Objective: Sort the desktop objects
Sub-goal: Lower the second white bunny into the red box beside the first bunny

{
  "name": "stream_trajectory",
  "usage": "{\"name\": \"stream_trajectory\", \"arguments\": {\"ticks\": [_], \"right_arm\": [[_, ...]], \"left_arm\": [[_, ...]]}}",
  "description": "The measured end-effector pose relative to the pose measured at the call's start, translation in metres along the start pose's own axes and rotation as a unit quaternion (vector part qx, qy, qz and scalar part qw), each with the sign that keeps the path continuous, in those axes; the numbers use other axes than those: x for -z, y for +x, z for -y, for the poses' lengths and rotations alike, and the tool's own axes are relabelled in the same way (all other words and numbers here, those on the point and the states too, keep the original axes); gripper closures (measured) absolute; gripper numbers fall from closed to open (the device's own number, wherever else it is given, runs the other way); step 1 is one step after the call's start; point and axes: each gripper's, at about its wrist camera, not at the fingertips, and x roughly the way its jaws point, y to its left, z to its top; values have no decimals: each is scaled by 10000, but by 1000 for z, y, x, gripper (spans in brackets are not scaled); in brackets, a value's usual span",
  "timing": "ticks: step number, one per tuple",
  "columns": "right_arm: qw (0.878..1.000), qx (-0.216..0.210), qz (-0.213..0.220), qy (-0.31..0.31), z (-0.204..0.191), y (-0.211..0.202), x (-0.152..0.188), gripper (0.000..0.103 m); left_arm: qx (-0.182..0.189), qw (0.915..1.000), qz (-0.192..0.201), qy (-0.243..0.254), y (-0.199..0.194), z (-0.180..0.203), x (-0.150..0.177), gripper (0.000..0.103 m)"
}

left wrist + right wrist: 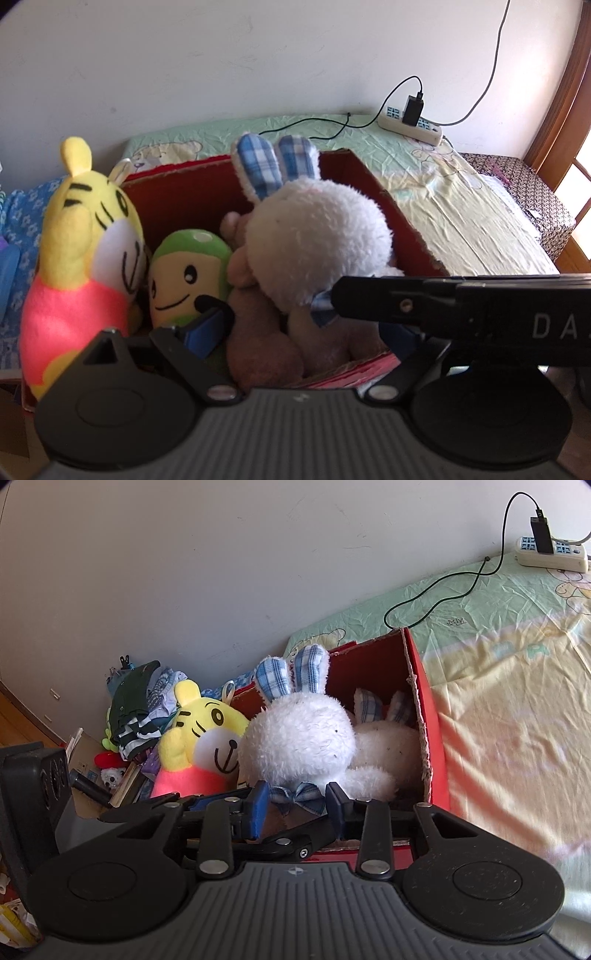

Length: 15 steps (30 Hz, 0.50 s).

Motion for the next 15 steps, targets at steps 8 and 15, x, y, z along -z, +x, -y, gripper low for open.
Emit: {"name": "stream_trajectory", "arguments": {"ticks": [8,15], "right_arm": [[9997,194,38,-105,-6,-1,3,64],[9996,255,96,-79,-10,-3,6,64]], "left_arm": [[-28,10000,17,-8,-3,0,2,11],[-1,10000,54,-2,-7,0,3,10]]}}
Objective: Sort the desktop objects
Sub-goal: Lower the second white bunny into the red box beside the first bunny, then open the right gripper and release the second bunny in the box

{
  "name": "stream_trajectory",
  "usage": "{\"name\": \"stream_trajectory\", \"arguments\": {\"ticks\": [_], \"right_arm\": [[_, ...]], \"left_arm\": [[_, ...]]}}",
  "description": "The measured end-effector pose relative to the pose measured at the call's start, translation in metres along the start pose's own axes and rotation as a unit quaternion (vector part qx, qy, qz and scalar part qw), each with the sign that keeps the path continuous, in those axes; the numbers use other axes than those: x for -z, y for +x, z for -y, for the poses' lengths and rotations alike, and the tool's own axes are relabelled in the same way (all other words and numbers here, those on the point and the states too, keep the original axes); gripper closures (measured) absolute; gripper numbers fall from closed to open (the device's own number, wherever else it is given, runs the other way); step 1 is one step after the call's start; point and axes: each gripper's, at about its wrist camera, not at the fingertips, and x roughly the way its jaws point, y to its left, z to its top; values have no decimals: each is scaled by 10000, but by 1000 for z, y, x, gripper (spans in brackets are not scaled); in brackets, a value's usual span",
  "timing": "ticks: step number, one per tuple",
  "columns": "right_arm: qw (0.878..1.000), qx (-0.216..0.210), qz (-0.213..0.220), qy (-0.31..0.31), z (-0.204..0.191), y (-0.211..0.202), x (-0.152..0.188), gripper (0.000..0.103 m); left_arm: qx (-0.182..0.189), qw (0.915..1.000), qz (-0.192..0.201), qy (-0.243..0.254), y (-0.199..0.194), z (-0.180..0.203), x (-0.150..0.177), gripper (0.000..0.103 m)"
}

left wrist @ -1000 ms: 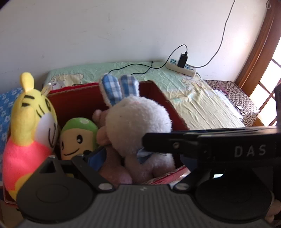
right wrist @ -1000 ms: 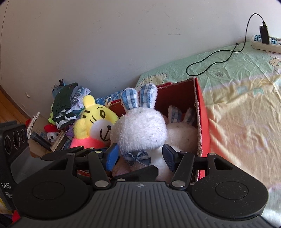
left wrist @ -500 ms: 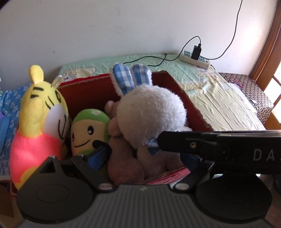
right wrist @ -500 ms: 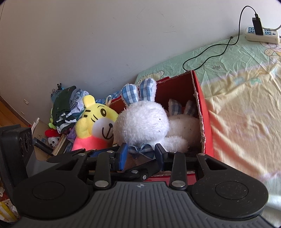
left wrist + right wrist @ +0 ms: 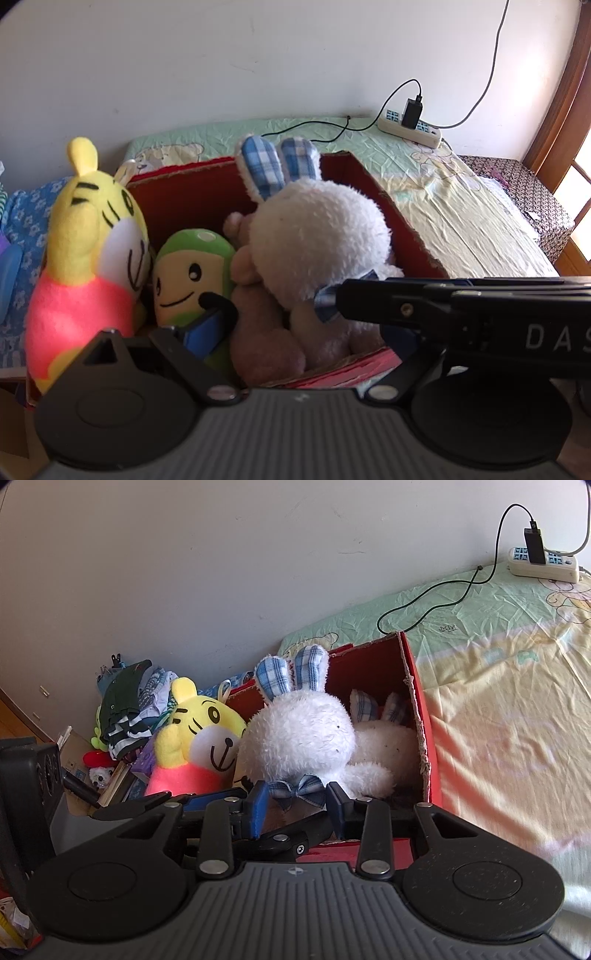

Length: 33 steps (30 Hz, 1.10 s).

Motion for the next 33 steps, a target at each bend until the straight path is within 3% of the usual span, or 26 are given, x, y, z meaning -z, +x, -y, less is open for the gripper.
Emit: {"name": "stream_trajectory", "arguments": {"ticks": [33], "right_arm": [[9979,494,315,285,-1,-2,9,63]], "left_arm": [[-89,9999,-76,-83,3,-1,-1,3]]}}
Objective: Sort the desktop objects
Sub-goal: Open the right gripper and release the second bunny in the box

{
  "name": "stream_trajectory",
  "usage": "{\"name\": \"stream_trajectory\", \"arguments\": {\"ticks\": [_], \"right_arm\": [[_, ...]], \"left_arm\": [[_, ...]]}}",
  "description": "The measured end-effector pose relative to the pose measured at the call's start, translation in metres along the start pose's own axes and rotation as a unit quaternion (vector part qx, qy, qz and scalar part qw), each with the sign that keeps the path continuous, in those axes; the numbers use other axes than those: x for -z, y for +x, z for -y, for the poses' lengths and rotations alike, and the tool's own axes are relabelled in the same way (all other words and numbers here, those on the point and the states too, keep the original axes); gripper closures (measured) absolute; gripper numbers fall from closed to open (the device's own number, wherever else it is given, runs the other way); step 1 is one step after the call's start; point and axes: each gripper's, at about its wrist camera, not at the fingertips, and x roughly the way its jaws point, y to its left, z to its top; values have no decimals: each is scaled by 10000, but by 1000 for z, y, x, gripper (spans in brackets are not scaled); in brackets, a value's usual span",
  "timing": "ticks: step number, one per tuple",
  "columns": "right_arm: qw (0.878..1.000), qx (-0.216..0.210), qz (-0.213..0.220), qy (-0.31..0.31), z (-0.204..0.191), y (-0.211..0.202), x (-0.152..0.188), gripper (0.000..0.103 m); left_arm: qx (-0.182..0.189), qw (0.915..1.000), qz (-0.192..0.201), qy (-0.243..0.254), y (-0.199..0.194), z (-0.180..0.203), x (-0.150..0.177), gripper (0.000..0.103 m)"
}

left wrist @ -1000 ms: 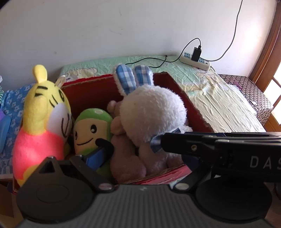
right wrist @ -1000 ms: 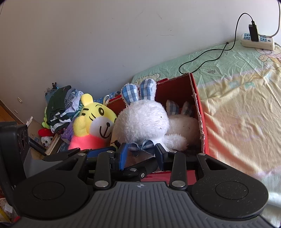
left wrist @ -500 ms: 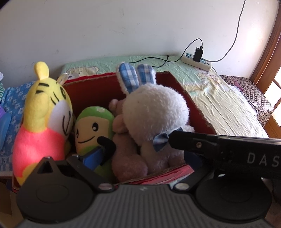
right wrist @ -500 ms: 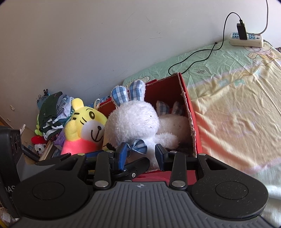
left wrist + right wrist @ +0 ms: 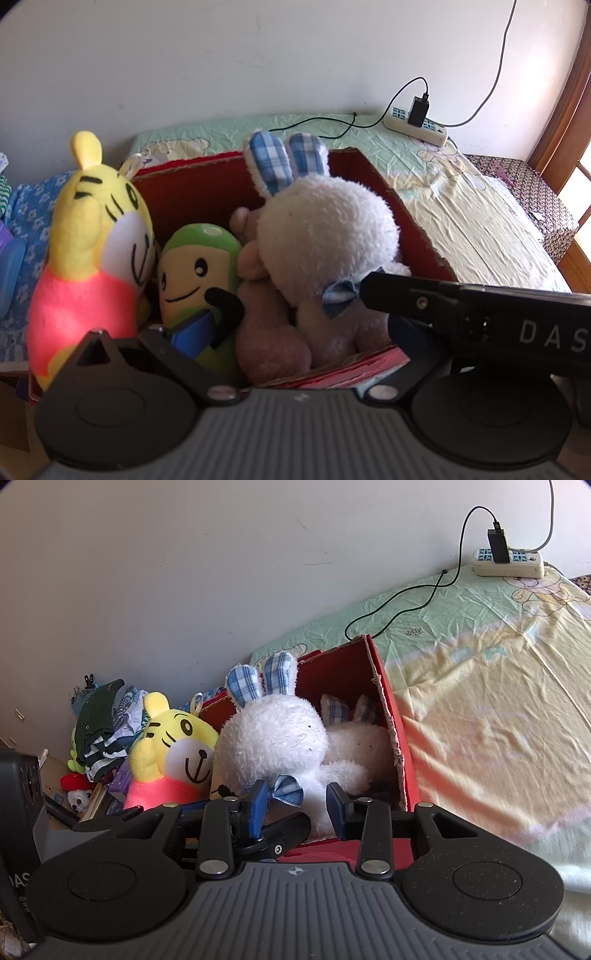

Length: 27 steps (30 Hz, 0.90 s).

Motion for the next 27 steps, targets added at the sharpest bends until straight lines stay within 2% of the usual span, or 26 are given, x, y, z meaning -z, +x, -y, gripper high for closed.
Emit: {"name": "stream_trajectory", "arguments": {"ticks": [3,5,8,17,27], "right_arm": [[10000,-19,55,45,1,-2,-1,63],[9999,-92,75,113,2,-4,-2,55],[9997,-123,162,145,2,-9,-3,50],[9990,259,266,-265,-11,-11,-4,51],[9975,475,221,-470,-18,-11,1,51]], "left_arm": [[-39,10000,-10,-24,-4,2,-2,3],[-38,10000,17,-47,-9,4,-2,3],[-237,9996,167,3,-20,6,-3,2],[-756,9968,25,-243,-25,-8,-2,1],[-978,9950,68,-164,-29,-1,3,1]]}}
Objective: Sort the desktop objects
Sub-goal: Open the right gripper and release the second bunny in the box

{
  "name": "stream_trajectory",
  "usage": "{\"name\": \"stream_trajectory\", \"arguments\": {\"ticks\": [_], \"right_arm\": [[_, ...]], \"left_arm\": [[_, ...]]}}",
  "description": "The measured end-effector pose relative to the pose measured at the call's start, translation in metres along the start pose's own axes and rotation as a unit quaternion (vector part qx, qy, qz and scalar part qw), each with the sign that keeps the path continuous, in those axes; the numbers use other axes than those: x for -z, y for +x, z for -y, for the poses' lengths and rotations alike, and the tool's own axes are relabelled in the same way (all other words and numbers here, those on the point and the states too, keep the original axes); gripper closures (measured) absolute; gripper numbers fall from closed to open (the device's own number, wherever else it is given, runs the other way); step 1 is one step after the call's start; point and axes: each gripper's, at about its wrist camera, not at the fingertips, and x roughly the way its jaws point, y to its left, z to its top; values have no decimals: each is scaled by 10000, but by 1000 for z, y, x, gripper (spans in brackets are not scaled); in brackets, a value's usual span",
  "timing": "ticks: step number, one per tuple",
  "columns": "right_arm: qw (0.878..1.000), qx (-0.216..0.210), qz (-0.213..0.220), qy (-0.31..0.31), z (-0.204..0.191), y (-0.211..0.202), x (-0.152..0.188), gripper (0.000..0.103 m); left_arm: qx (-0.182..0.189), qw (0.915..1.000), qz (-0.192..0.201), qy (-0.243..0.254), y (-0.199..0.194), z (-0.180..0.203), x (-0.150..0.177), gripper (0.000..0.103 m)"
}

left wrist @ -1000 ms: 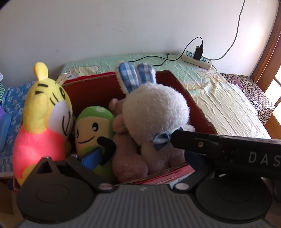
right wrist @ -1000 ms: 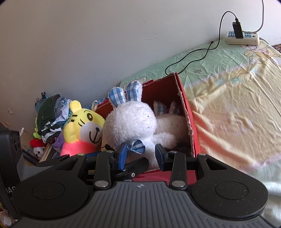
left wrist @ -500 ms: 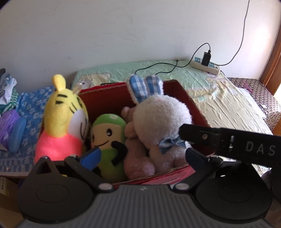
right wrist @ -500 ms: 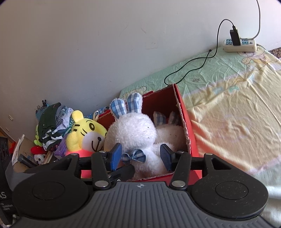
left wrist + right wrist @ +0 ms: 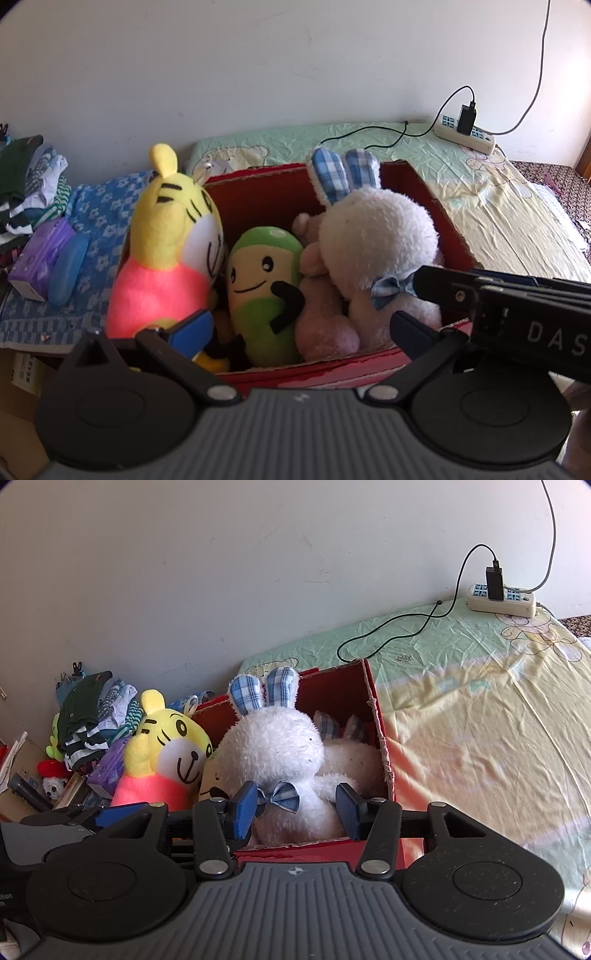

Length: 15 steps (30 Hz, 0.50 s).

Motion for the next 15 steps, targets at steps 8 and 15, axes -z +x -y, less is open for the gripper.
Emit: {"name": "stream_trajectory", "arguments": {"ticks": [8,15], "right_arm": [[10000,17,-30,-74,3,-4,1,51],[9995,-75,-76,-280,6,-6,-7,51]], "left_arm": [[-230,9997,1,-105,-4,4,3,1],[-580,9979,34,-288,-12,10,3,1]]}}
